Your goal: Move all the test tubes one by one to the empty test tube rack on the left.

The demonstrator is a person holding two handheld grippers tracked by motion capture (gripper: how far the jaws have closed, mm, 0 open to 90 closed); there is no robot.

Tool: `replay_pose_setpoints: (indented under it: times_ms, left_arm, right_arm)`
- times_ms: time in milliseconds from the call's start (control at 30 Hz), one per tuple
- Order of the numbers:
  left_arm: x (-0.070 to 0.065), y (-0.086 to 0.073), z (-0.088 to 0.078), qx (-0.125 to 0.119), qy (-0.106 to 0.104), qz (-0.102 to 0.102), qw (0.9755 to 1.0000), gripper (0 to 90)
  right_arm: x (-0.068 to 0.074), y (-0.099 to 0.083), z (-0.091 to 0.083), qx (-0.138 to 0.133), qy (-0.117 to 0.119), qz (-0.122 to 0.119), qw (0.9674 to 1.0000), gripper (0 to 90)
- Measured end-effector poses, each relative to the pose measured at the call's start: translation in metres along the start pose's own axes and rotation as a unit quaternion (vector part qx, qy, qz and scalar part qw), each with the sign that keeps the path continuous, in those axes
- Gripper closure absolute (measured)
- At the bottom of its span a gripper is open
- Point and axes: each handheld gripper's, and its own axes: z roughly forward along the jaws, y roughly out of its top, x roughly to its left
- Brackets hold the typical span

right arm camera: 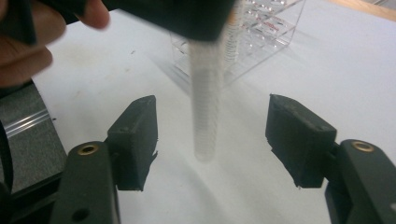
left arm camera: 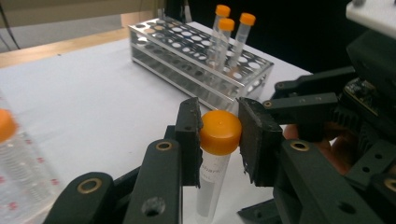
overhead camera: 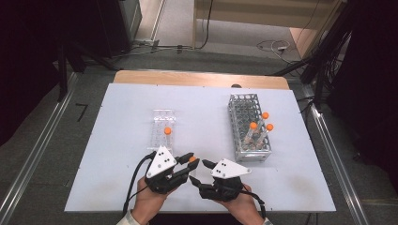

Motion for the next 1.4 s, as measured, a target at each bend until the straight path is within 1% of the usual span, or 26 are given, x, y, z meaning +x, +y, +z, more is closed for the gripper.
replay_pose_setpoints:
  times_ms: [133,267,367,467,533,900,1167,1300,1400]
  left_arm:
    - [0.009,0.006,-0.008,-0.011,0.013,-0.009,0.9998,70.1]
    - [0.018,0.011,-0.015,-0.025,0.027,-0.017,0.9992,70.1]
    - [0.025,0.016,-0.018,-0.032,0.039,-0.020,0.9985,70.1]
    - [0.029,0.020,-0.021,-0.035,0.050,-0.019,0.9979,70.2]
    - [0.032,0.022,-0.022,-0.037,0.054,-0.022,0.9976,70.1]
    - [0.043,0.027,-0.026,-0.047,0.079,-0.021,0.9955,70.1]
    - [0.052,0.029,-0.027,-0.051,0.095,-0.027,0.9938,70.2]
    - [0.053,0.031,-0.028,-0.054,0.112,-0.018,0.9921,70.1]
    - [0.055,0.032,-0.027,-0.056,0.115,-0.017,0.9917,70.2]
  right_arm:
    - [-0.002,0.000,-0.001,0.001,-0.003,0.004,1.0000,29.1]
    - [-0.002,-0.001,0.000,0.002,-0.005,0.002,1.0000,29.0]
    - [-0.003,-0.001,0.000,0.002,-0.006,0.003,1.0000,29.0]
    - [-0.003,-0.001,0.000,0.002,-0.007,0.008,0.9999,29.1]
    - [-0.004,-0.001,0.000,0.001,-0.008,0.008,0.9999,29.2]
    - [-0.005,-0.002,-0.001,0.003,-0.009,0.011,0.9999,29.4]
    - [-0.006,-0.002,-0.001,0.003,-0.008,0.012,0.9999,29.4]
    - [-0.006,-0.002,-0.002,0.003,-0.009,0.013,0.9999,29.4]
    - [-0.006,-0.002,-0.002,0.001,-0.008,0.015,0.9999,29.5]
